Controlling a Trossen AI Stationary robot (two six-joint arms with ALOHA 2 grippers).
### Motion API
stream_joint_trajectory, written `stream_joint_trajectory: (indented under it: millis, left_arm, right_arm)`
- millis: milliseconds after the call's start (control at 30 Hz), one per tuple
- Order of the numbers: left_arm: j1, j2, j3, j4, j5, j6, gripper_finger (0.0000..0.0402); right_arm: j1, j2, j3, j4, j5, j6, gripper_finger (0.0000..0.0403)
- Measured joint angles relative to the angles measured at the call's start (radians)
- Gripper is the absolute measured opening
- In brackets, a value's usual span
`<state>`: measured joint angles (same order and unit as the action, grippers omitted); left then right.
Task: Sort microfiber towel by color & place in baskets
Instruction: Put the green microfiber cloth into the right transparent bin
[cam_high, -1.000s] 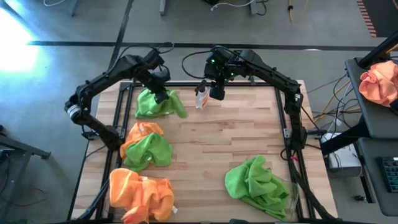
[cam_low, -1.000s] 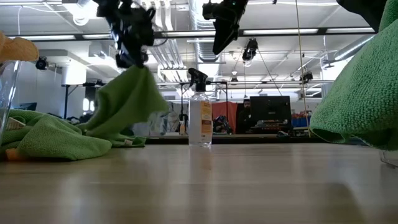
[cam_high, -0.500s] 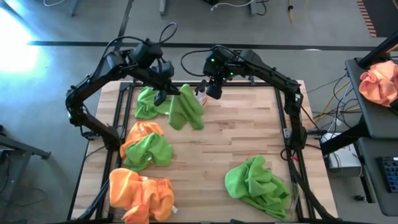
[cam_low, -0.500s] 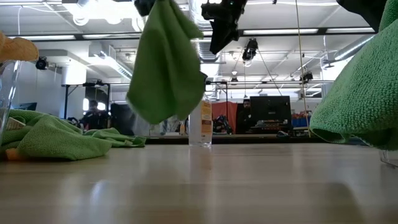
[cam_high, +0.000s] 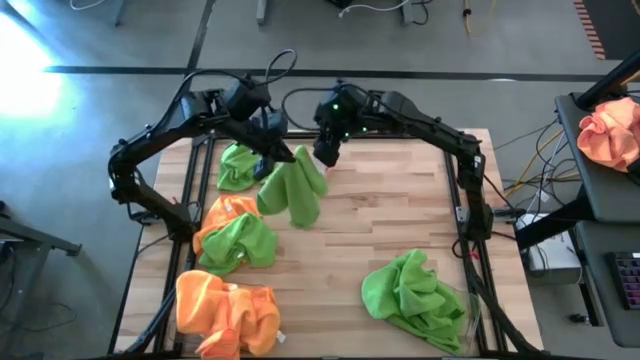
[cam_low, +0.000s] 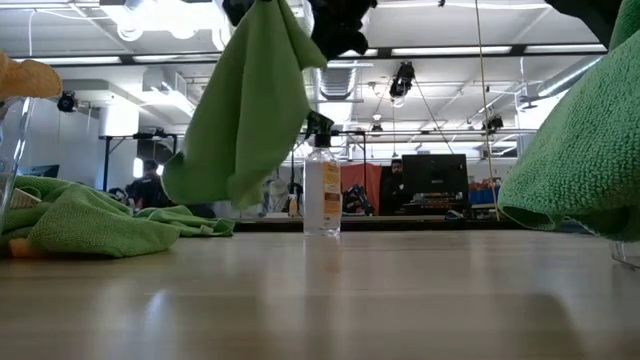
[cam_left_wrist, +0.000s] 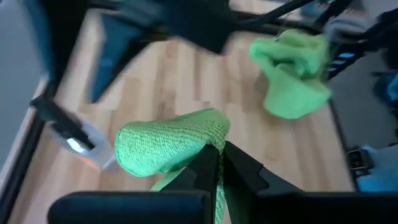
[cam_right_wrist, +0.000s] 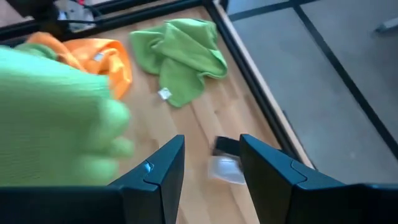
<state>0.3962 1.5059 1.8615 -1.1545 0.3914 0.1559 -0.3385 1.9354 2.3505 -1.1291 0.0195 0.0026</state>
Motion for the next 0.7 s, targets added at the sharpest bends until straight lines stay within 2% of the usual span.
stream_joint_trajectory:
  millis: [67, 267, 433, 567, 700]
  left_arm:
    - [0.0, 0.0, -0.007, 0.0, -0.051, 0.016, 0.0001]
    - [0.0, -0.001, -0.01, 0.001, -0.068, 0.037, 0.0001]
    - [0.0, -0.002, -0.01, 0.002, -0.068, 0.048, 0.0001]
    - [0.0, -0.002, -0.01, 0.005, -0.068, 0.049, 0.0001]
    - [0.0, -0.002, -0.01, 0.014, -0.068, 0.049, 0.0001]
  right_arm:
    - [0.029, 0.0, 0.0, 0.009, 0.044, 0.029, 0.0148]
    - [0.14, -0.001, 0.0, 0.004, 0.384, 0.029, 0.0148]
    - [0.206, -0.006, 0.004, 0.009, 0.419, 0.023, 0.0148]
    - [0.23, -0.014, 0.004, 0.007, 0.506, 0.043, 0.0148]
    - [0.243, -0.031, 0.005, 0.008, 0.504, 0.079, 0.0148]
